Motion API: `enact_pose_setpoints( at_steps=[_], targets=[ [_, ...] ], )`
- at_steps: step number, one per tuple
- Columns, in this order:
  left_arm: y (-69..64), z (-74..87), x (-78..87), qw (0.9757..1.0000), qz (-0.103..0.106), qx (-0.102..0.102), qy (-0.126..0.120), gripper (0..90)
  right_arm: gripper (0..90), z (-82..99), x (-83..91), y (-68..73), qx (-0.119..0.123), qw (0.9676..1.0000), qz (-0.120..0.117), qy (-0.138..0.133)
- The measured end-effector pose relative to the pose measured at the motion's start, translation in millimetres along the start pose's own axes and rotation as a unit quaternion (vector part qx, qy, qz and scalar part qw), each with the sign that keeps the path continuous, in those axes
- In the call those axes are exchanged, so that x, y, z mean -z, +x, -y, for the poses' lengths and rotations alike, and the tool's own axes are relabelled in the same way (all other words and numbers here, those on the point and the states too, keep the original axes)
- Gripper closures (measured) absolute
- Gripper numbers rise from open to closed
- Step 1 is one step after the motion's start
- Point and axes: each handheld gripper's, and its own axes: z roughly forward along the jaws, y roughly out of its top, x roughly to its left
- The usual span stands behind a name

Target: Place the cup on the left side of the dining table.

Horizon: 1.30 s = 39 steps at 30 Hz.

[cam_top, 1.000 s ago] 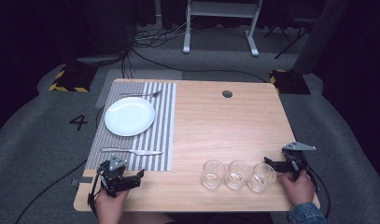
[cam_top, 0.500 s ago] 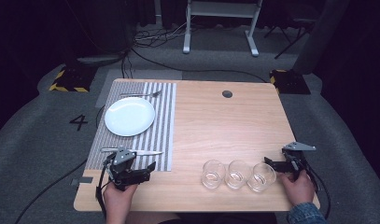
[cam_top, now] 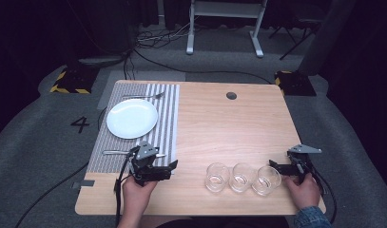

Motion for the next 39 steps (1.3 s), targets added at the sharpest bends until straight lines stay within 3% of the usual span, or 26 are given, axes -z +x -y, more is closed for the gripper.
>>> enact_pose_setpoints(
  at_steps=[5,10,19,21,24,29,32,39],
  targets=[
    [-12.7,-9.6,-8.9,0.9993,0.034,-0.011,-0.008,16.4,7.0,0.0,0.0,0.0,0.000,1.0000,0.000,0.000],
    [-32.4,-20.2,-21.4,0.9967,0.072,-0.035,-0.012,16.0,7.0,0.0,0.0,0.0,0.000,1.0000,0.000,0.000],
    [-55.9,-26.0,-40.1,0.9921,0.109,-0.062,-0.008,15.8,7.0,0.0,0.0,0.0,0.000,1.0000,0.000,0.000],
    [-64.2,-24.0,-46.8,0.9922,0.109,-0.058,-0.018,15.7,7.0,0.0,0.0,0.0,0.000,1.0000,0.000,0.000],
    [-74.6,-20.9,-57.2,0.9935,0.100,-0.053,-0.011,15.5,7.0,0.0,0.0,0.0,0.000,1.0000,0.000,0.000],
    [-83.2,-15.4,-66.4,0.9918,0.121,-0.040,-0.014,15.3,7.0,0.0,0.0,0.0,0.000,1.0000,0.000,0.000],
    [-88.1,-12.1,-72.2,0.9886,0.146,-0.035,-0.013,15.3,7.0,0.0,0.0,0.0,0.000,1.0000,0.000,0.000],
    [-97.8,-4.3,-84.9,0.9884,0.145,-0.046,0.001,15.0,7.0,0.0,0.0,0.0,0.000,1.0000,0.000,0.000]
  ],
)
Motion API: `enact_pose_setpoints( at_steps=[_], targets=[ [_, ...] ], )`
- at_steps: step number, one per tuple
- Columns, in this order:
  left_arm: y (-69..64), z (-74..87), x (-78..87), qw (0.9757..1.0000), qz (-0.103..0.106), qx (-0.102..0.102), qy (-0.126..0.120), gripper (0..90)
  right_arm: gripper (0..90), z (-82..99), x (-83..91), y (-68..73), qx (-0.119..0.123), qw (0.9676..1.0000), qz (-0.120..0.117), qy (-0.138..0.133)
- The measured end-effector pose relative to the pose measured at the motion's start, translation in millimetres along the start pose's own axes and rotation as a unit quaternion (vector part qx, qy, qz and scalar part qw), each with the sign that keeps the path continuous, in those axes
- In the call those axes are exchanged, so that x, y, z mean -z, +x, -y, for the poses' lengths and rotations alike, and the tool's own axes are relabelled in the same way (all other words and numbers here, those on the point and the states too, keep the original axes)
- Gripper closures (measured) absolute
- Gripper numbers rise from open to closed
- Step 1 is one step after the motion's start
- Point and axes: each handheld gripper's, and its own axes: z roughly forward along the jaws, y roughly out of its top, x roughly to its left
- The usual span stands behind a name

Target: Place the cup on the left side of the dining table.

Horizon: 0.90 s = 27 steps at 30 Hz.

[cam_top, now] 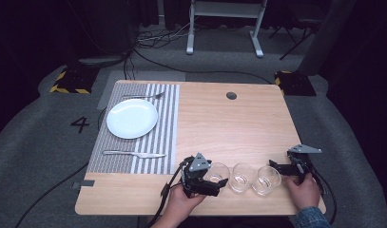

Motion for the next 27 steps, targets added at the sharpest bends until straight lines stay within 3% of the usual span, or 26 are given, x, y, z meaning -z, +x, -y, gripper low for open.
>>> enact_pose_setpoints(
  at_steps=[7,10,15,18,22,27],
  targets=[
    [-3.5,11.0,-17.8,0.9993,-0.022,-0.029,0.011,13.3,7.0,0.0,0.0,0.0,0.000,1.0000,0.000,0.000],
    [-1.9,14.1,-25.1,0.9990,-0.027,-0.030,0.020,14.5,7.0,0.0,0.0,0.0,0.000,1.0000,0.000,0.000],
    [1.4,19.7,-31.5,0.9990,-0.016,-0.034,0.023,14.1,7.0,0.0,0.0,0.0,0.000,1.0000,0.000,0.000],
    [5.1,22.0,-33.1,0.9997,0.000,-0.017,0.019,14.6,7.0,0.0,0.0,0.0,0.000,1.0000,0.000,0.000],
    [5.5,23.6,-36.4,0.9995,-0.002,-0.020,0.025,15.1,7.0,0.0,0.0,0.0,0.000,1.0000,0.000,0.000],
    [0.9,22.9,-39.6,0.9973,-0.027,-0.054,0.041,18.6,7.0,0.0,0.0,0.0,0.000,1.0000,0.000,0.000]
  ],
)
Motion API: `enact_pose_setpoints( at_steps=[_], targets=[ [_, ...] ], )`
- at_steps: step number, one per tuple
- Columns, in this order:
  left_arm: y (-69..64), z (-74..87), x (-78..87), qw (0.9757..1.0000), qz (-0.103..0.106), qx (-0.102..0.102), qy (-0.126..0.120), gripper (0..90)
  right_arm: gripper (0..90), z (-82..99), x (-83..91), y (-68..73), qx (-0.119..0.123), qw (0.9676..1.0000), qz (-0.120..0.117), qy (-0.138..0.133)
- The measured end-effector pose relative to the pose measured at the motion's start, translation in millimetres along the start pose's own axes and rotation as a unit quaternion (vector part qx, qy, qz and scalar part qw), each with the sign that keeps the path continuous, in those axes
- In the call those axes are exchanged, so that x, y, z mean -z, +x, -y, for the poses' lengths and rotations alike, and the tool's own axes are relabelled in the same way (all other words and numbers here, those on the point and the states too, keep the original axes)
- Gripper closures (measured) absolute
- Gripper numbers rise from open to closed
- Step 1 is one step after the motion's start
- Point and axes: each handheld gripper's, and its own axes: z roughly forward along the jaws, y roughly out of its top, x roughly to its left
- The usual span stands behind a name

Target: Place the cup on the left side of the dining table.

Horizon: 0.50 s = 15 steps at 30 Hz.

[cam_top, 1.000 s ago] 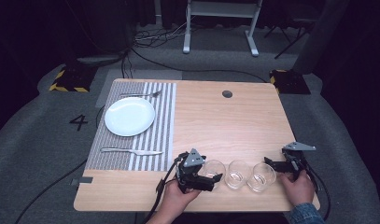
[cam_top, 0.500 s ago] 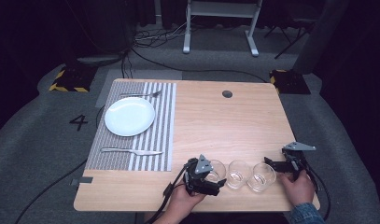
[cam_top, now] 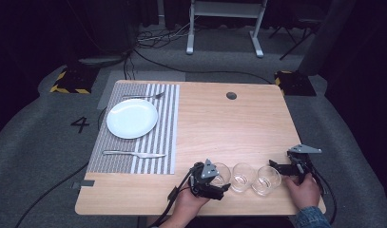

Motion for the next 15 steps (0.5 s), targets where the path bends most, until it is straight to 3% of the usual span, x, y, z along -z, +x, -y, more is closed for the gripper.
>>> enact_pose_setpoints(
  at_steps=[5,9,15],
  targets=[
    [-0.4,-2.5,1.9,0.9999,-0.008,-0.007,0.003,20.0,7.0,0.0,0.0,0.0,0.000,1.0000,0.000,0.000],
    [4.4,-5.3,5.7,0.9999,0.003,0.009,-0.003,20.2,7.0,0.0,0.0,0.0,0.000,1.0000,0.000,0.000],
    [3.6,-16.4,19.2,0.9998,-0.012,-0.015,-0.006,20.2,7.0,0.0,0.0,0.0,0.000,1.0000,0.000,0.000]
  ],
)
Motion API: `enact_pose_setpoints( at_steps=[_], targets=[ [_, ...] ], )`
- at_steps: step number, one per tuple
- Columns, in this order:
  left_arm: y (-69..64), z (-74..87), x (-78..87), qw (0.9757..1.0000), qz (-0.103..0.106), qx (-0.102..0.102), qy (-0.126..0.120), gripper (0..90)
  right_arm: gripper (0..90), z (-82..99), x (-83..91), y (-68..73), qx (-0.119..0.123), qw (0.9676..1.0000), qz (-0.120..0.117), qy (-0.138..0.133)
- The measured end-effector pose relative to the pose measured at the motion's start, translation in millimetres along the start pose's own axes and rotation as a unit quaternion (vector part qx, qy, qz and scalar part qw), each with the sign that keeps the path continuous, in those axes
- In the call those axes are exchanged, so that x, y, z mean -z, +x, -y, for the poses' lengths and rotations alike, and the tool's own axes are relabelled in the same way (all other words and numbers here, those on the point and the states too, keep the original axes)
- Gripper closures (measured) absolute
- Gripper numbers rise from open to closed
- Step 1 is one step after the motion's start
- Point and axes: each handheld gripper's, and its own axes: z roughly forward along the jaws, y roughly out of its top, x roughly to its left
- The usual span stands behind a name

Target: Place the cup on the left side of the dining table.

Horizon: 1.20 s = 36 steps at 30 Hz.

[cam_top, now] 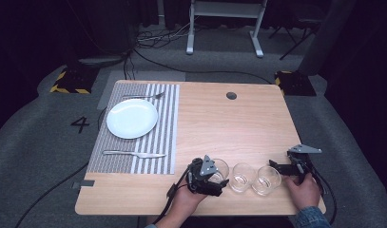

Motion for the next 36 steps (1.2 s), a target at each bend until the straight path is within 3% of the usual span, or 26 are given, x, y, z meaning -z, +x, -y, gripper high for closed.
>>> enact_pose_setpoints(
  at_steps=[6,10,15,18,23,26,30,36],
  targets=[
    [7.5,-9.7,14.4,1.0000,0.003,0.002,0.002,20.2,7.0,0.0,0.0,0.0,0.000,1.0000,0.000,0.000],
    [18.4,-13.3,22.5,0.9985,0.039,0.039,-0.003,20.2,7.0,0.0,0.0,0.0,0.000,1.0000,0.000,0.000],
    [26.2,-19.1,35.3,0.9998,0.003,0.021,-0.003,20.2,7.0,0.0,0.0,0.0,0.000,1.0000,0.000,0.000],
    [34.7,-20.7,42.8,0.9995,-0.005,0.029,-0.011,20.2,7.0,0.0,0.0,0.0,0.000,1.0000,0.000,0.000],
    [53.9,-22.1,58.2,0.9985,-0.037,0.037,-0.015,20.2,7.0,-0.2,-0.2,-0.1,-0.001,1.0000,0.001,0.000],
    [64.6,-21.5,66.2,0.9975,-0.048,0.047,-0.021,20.2,7.0,-0.3,-0.3,-0.2,-0.001,1.0000,0.001,0.000],
    [78.3,-21.6,76.7,0.9949,-0.087,0.046,-0.020,20.2,7.0,-0.3,-0.4,-0.3,-0.001,1.0000,0.002,0.000],
    [101.1,-18.2,91.2,0.9912,-0.108,0.069,-0.032,20.2,7.0,-0.3,-0.4,-0.2,-0.001,1.0000,0.002,0.000]
  ],
)
